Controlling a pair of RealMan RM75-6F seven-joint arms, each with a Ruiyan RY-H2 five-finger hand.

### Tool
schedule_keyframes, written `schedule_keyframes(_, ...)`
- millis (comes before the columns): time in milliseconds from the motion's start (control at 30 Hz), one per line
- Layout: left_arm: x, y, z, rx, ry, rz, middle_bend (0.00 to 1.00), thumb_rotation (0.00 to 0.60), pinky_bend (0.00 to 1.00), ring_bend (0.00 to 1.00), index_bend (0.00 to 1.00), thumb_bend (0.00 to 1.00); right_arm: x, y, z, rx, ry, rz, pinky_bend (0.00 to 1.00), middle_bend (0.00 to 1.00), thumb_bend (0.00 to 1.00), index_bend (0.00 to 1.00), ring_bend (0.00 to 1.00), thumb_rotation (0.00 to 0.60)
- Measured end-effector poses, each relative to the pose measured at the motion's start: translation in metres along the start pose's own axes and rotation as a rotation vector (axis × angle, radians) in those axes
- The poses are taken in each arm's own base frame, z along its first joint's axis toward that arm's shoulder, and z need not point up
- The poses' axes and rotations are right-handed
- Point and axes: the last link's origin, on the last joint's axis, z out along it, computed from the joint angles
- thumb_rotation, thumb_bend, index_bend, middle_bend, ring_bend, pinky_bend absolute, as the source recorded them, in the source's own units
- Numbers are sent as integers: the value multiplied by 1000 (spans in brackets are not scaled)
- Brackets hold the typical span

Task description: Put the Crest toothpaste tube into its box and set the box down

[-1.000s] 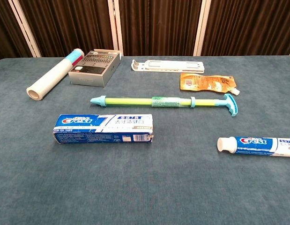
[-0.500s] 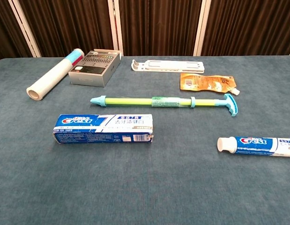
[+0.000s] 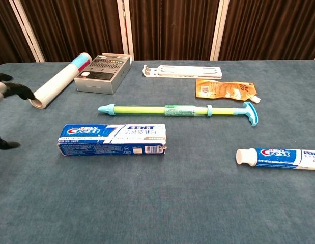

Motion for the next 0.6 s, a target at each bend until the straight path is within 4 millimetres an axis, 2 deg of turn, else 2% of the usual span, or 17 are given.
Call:
schedule_keyframes(300, -9, 29, 5, -13, 28, -3, 189, 600, 67, 0, 213, 63, 3, 5, 2, -6, -1, 0, 0, 50, 156, 158, 20, 600)
schedule_keyframes(600, -23, 49, 17, -4, 43, -28, 202, 600, 67, 0, 216, 72, 4, 7, -1, -13, -4, -9, 0, 50, 155, 158, 20, 600)
